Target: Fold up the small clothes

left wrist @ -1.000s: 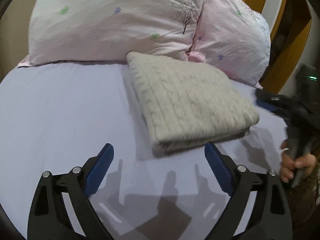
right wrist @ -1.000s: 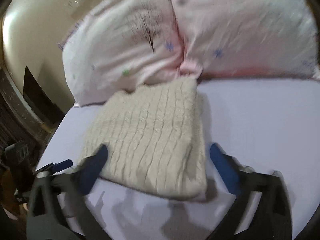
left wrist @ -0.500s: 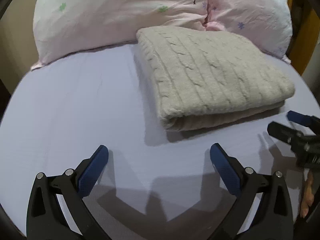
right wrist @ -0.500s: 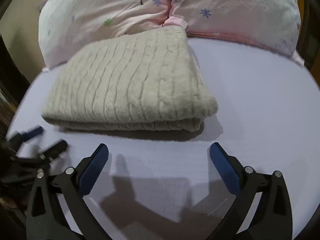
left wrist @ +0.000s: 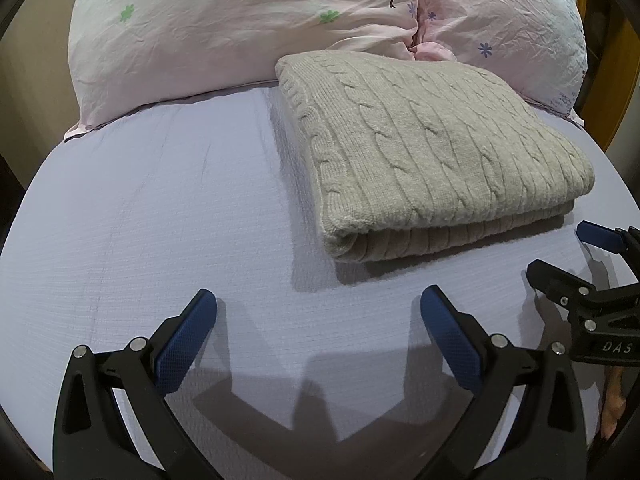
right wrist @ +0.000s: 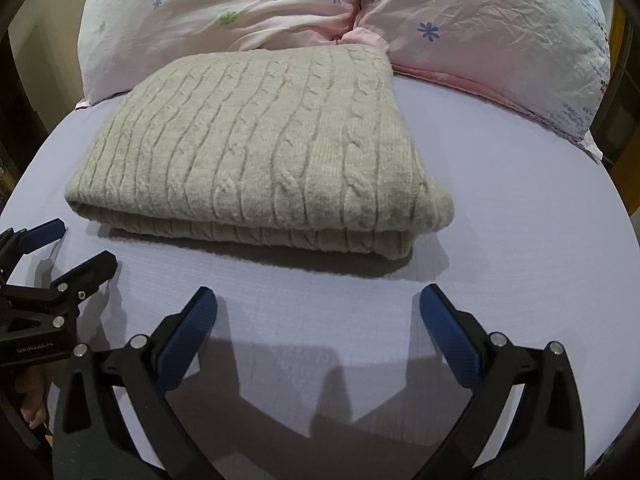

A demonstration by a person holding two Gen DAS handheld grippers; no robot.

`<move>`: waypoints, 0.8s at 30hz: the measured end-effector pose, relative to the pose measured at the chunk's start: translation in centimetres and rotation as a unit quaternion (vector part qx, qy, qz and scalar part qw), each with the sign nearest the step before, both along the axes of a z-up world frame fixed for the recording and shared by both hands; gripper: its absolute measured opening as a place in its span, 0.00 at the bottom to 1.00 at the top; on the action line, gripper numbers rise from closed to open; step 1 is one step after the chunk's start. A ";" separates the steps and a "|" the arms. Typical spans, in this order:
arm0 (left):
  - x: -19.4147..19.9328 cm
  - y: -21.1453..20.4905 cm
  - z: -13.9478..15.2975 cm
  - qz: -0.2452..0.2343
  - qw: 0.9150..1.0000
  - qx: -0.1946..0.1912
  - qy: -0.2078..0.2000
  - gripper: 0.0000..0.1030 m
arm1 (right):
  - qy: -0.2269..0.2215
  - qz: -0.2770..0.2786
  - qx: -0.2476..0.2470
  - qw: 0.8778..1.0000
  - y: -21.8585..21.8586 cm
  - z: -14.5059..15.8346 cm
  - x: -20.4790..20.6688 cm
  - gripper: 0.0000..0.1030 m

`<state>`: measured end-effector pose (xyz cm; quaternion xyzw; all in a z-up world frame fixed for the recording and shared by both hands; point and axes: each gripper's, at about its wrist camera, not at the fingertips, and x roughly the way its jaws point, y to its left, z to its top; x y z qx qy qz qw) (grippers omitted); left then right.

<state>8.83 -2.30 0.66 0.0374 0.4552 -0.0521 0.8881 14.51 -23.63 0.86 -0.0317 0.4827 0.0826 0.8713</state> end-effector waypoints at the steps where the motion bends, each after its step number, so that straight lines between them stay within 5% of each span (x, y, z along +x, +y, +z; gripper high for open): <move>1: 0.0 0.0 0.0 0.000 1.000 0.000 0.000 0.99 | 0.000 0.000 0.000 1.000 0.0 0.0 0.0 0.98; 24: 0.1 -0.1 0.0 0.002 1.000 0.000 0.000 0.99 | 0.000 -0.003 0.000 1.000 0.1 -0.1 -0.1 0.98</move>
